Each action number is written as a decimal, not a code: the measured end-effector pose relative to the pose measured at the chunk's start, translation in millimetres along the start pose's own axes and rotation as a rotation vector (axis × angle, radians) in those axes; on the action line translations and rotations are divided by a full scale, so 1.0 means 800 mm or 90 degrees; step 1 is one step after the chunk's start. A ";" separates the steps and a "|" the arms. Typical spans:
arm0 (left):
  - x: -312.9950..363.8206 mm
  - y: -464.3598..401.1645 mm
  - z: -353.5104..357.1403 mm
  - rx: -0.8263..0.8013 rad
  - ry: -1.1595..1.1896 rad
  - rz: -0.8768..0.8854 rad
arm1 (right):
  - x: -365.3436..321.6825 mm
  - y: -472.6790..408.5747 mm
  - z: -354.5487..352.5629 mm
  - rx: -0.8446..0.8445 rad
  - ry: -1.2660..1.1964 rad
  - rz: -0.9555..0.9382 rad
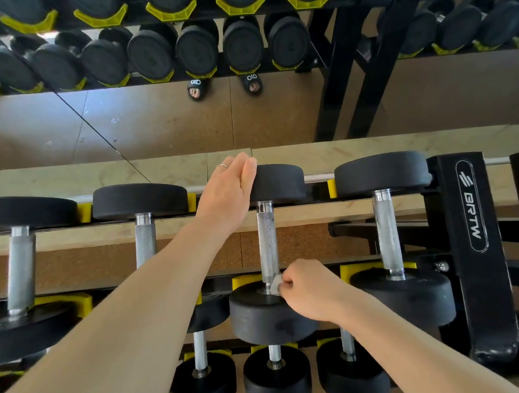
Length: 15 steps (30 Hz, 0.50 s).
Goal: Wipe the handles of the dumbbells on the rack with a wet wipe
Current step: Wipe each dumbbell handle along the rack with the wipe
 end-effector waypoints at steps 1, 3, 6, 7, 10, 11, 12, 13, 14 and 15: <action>0.000 0.000 0.000 0.000 -0.001 -0.001 | -0.005 0.002 -0.005 0.010 -0.023 -0.010; -0.001 0.000 0.000 0.000 -0.003 -0.001 | -0.028 0.006 -0.015 0.038 -0.050 -0.055; 0.000 0.000 0.000 -0.002 -0.012 -0.003 | -0.063 0.012 -0.013 0.083 -0.011 -0.139; 0.000 0.000 -0.001 -0.003 -0.013 -0.006 | -0.069 0.013 -0.007 0.084 0.013 -0.152; -0.002 0.000 -0.001 -0.003 -0.006 -0.014 | -0.062 0.014 0.000 0.039 0.002 -0.139; -0.002 0.000 -0.001 -0.003 -0.005 -0.015 | -0.054 0.014 -0.003 0.015 -0.003 -0.125; -0.001 0.000 -0.001 -0.003 -0.003 -0.016 | -0.044 0.015 -0.009 -0.014 0.007 -0.104; -0.001 0.000 -0.002 -0.001 -0.002 -0.016 | -0.030 0.014 -0.019 -0.028 -0.003 -0.065; 0.000 0.000 -0.003 0.003 -0.002 -0.017 | -0.016 0.010 -0.031 -0.024 -0.035 -0.013; -0.001 -0.001 -0.003 0.006 -0.002 -0.017 | 0.000 -0.001 -0.046 0.016 -0.084 0.027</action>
Point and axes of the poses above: each hand's wrist, its own y-axis away from the middle knuckle, its own z-axis out of the palm, x = y × z, the point moved 10 cm from there along -y, towards the middle knuckle, and after that the axes turned 7 degrees about x, right-handed, at the moved point
